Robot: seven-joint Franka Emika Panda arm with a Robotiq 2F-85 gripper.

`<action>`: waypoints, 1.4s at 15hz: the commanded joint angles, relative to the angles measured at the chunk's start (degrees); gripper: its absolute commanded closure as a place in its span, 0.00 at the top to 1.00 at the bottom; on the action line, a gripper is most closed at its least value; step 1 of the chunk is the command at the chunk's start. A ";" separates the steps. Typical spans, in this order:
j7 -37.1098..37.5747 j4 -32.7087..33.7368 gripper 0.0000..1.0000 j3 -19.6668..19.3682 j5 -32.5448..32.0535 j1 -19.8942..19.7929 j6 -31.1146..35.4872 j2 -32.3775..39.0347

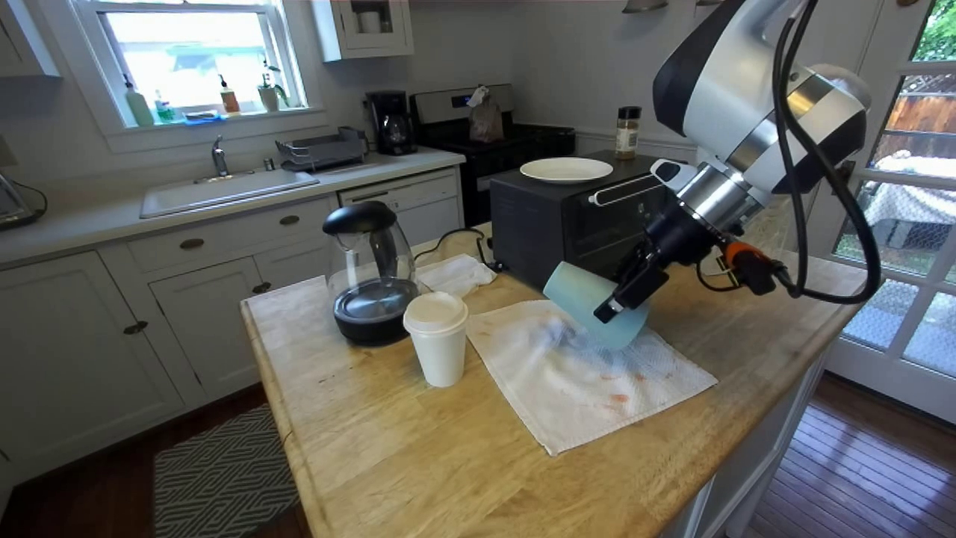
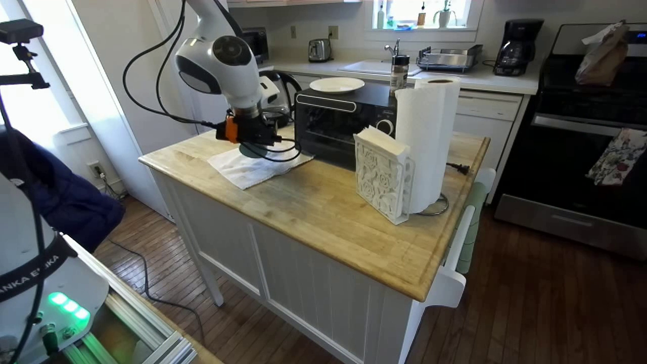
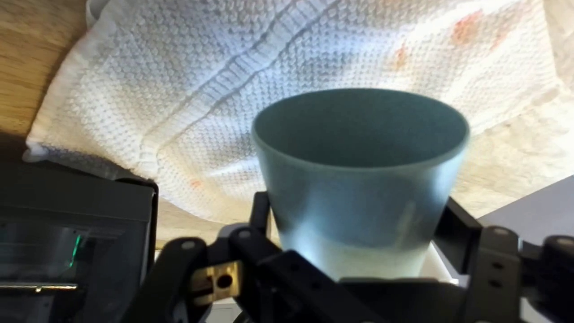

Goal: Place the light green cup upside down

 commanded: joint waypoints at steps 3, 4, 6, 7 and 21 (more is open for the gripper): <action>-20.16 2.61 0.61 -0.06 23.35 -0.57 3.38 1.34; -23.48 3.22 0.61 -0.55 27.86 -0.60 3.61 1.35; -29.34 4.01 0.61 -1.80 36.87 0.05 4.81 1.62; -32.44 4.41 0.61 -2.54 41.42 0.42 5.13 2.03; -39.54 8.39 0.61 -21.10 59.43 13.19 4.36 6.47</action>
